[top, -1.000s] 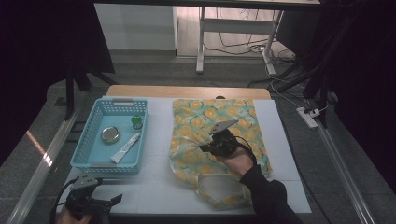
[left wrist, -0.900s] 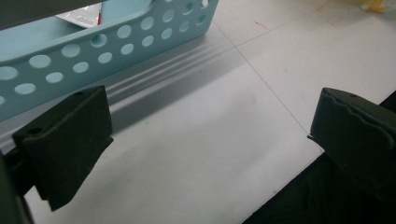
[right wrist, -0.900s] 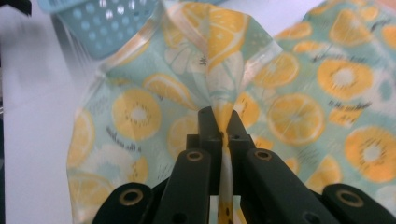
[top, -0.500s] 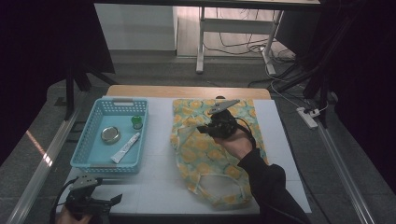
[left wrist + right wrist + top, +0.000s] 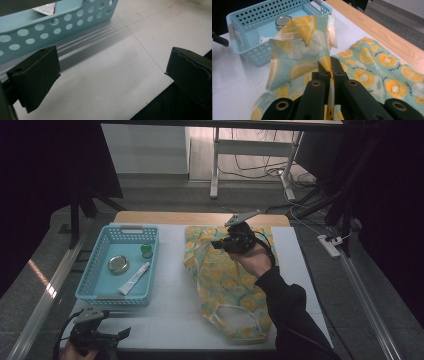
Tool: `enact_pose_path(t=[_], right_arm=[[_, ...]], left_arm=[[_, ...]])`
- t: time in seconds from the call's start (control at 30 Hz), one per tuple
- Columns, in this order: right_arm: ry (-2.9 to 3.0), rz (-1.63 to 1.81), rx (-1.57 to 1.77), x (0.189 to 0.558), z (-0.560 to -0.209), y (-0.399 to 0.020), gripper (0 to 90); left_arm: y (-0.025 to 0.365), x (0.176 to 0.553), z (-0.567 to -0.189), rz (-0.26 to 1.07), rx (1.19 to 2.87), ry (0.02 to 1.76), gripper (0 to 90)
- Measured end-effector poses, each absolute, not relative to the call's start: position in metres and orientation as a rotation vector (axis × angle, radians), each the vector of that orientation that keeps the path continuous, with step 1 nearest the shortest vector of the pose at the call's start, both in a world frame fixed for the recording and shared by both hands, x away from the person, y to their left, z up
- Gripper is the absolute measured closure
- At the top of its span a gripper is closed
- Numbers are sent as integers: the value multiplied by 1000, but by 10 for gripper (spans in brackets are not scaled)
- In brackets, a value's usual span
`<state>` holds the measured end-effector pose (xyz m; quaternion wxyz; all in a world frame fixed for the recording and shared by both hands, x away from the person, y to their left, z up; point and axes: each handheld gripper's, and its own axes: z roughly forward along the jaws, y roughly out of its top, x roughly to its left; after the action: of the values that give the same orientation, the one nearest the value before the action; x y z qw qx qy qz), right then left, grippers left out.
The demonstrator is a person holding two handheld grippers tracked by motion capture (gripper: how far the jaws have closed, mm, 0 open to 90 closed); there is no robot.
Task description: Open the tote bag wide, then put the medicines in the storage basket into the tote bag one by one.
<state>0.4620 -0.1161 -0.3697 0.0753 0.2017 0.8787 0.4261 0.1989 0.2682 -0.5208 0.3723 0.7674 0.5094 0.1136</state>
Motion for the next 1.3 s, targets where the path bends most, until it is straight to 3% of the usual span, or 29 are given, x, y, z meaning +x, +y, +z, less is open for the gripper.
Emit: enact_pose_path(t=[0.57, 1.3], right_arm=[[2585, 1287, 576, 465, -344, -112, 900], [2602, 1298, 554, 467, -349, -111, 900]], left_arm=[[268, 199, -521, 289, 1966, 1306, 0], [273, 196, -516, 324, 1925, 1280, 0]])
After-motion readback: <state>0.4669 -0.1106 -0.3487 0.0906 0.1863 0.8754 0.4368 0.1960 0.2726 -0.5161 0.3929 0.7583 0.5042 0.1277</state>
